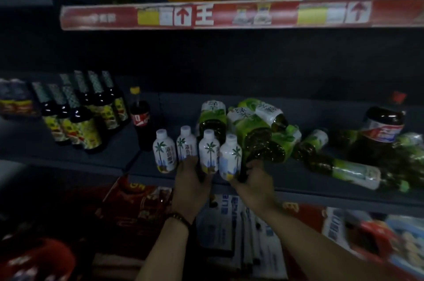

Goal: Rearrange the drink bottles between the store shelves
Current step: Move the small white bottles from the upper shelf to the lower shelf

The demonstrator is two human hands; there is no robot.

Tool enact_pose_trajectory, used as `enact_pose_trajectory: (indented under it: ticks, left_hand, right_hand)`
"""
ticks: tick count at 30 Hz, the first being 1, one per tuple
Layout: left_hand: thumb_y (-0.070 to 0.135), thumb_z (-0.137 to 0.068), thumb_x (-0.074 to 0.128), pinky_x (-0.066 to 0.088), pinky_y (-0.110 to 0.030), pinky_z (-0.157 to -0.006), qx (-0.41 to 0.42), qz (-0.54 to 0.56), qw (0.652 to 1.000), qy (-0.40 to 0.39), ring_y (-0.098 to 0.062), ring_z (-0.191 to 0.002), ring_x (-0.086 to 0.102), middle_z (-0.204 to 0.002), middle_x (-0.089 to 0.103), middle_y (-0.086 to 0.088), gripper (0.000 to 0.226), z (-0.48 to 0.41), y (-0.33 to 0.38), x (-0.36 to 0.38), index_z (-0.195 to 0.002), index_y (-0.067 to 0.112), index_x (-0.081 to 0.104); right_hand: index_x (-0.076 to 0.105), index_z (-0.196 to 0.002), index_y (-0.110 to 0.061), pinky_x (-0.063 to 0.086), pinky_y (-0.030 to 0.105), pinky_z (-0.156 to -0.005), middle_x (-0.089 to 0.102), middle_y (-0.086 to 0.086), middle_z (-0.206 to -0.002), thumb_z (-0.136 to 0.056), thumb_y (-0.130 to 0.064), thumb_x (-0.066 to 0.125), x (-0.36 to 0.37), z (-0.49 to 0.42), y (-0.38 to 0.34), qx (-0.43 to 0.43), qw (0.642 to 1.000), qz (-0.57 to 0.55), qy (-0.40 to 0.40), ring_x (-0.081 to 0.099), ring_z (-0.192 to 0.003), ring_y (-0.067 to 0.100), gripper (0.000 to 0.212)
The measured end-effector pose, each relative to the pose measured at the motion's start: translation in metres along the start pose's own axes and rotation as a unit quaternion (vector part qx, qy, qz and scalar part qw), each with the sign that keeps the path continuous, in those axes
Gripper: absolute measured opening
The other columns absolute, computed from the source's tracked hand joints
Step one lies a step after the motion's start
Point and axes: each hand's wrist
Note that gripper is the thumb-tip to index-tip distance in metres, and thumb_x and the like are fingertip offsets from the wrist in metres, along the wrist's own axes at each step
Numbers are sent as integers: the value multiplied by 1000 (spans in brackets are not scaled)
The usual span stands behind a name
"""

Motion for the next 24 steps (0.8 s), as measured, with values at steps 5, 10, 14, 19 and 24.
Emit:
enact_pose_trajectory:
  ticks: [5,10,14,19,24]
  left_hand:
    - [5,-98,68,55,-38,-101,-20,93,995,-20,-19,-115,64,-125,66,-4,42,-17,9,17,-134,19,53]
    - [0,-102,57,51,-34,-100,-80,99,992,-27,-25,-120,63,-129,65,-9,35,-24,13,16,-135,8,54]
    - [29,-102,69,42,-18,-65,-101,112,988,37,-19,-93,64,-98,62,0,24,-17,31,-2,-104,12,53]
    - [34,-88,88,65,-35,-90,-118,278,948,-99,-12,-103,76,-111,77,4,39,6,54,-23,-117,25,64]
    - [25,-96,81,63,-50,-96,-145,387,910,-40,-28,-112,77,-120,80,-6,33,8,33,-52,-127,17,73]
  right_hand:
    - [48,-117,-20,58,36,-79,65,7,-115,-75,-35,93,36,-15,-7,-10,993,-91,79,66,-104,24,64]
    - [47,-125,-14,61,41,-90,67,11,-126,-74,-39,96,44,-27,-12,4,994,-84,72,68,-112,28,75]
    - [60,-120,-21,61,29,-80,72,-6,-112,-72,-38,97,36,-14,-8,-31,991,-122,51,71,-98,11,63]
    - [57,-109,-24,62,38,-74,69,-4,-101,-78,-18,85,35,9,-22,-87,985,-124,77,69,-91,14,42]
    - [60,-122,-29,58,23,-75,67,-11,-103,-76,-34,89,27,25,-41,-207,971,-119,-19,69,-93,5,54]
Point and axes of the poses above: each hand's wrist, its own z-axis away from the middle knuckle, its own x-axis out of the palm, y = z × x
